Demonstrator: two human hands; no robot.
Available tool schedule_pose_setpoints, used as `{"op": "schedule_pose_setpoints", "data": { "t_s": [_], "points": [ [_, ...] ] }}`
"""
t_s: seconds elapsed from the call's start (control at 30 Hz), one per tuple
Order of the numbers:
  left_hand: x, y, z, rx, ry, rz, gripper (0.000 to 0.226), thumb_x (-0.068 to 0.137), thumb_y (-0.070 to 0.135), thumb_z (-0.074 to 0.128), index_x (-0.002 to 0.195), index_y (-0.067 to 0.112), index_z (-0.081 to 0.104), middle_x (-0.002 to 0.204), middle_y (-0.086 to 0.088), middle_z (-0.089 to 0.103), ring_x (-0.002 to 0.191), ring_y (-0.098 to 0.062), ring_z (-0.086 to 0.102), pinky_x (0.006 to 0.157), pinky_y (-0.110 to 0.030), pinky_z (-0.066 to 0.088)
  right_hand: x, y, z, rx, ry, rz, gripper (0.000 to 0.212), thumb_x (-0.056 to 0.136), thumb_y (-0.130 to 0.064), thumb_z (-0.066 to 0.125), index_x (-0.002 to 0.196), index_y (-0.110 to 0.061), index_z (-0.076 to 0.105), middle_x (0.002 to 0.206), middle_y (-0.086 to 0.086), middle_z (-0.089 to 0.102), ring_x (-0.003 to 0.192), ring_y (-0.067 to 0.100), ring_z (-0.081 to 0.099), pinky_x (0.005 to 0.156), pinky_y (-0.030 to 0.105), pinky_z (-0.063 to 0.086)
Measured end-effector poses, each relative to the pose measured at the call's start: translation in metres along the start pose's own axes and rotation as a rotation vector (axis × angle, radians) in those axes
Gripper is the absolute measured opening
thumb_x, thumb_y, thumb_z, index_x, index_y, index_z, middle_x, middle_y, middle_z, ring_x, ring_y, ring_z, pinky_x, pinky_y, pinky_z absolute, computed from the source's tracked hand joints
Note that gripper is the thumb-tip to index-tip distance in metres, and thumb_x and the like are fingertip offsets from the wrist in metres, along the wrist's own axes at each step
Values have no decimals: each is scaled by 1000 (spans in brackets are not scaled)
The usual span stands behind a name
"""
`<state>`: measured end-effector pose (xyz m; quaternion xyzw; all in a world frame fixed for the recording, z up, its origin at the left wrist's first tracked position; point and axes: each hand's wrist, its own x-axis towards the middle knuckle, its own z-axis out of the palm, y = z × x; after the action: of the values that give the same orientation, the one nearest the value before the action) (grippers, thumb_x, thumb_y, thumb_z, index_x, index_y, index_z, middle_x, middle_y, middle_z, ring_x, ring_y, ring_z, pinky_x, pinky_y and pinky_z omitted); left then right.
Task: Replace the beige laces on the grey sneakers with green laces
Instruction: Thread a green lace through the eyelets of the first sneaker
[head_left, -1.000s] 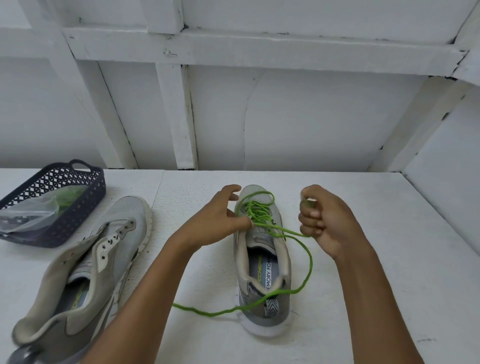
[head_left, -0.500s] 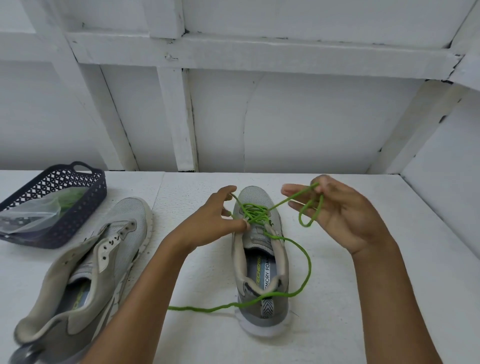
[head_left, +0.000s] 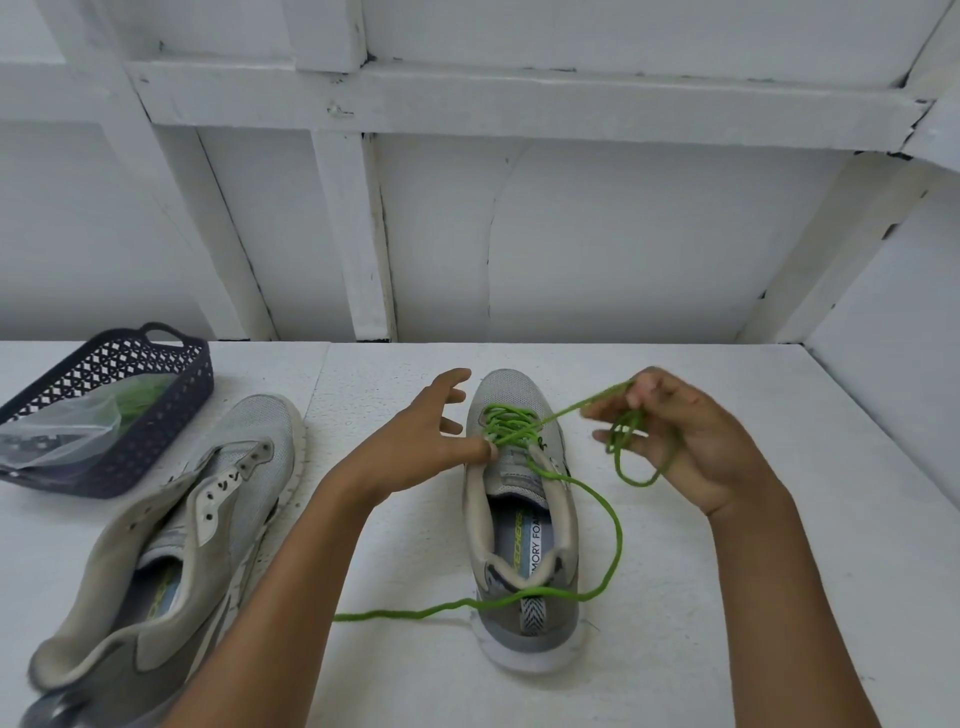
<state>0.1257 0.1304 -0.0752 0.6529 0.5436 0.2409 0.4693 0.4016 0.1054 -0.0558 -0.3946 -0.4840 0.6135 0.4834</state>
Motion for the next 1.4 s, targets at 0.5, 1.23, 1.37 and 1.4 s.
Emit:
{"op": "schedule_pose_setpoints", "data": {
  "t_s": [0.5,1.23,1.37,1.4],
  "points": [
    [-3,8,5,184,60,258,62,83,17,70,135,43,49,135,16,47,121,-5,49,94,-27,48,-10,18,-9,-274,244,132,26,96,-30,54,79,-11,60,55,3,45,64,23,58,75,42,48],
    [-26,36,7,-233,-173,446,6,95,11,60,94,16,58,113,-5,72,118,-22,62,97,-35,48,-6,23,-2,-379,303,127,25,101,-25,52,86,-9,64,64,2,55,66,18,57,70,35,52],
    [-27,36,14,473,-165,582,49,82,30,73,125,47,55,151,11,38,147,-14,20,119,-40,24,-2,21,1,-298,339,108,25,101,-25,51,84,-11,63,64,2,56,67,17,58,74,38,52],
    [-28,38,21,615,-184,596,55,81,32,75,129,50,54,157,12,28,149,-13,8,119,-40,18,0,22,3,-290,348,105,25,101,-26,51,85,-11,64,64,2,56,68,17,59,75,38,52]
  ]
}}
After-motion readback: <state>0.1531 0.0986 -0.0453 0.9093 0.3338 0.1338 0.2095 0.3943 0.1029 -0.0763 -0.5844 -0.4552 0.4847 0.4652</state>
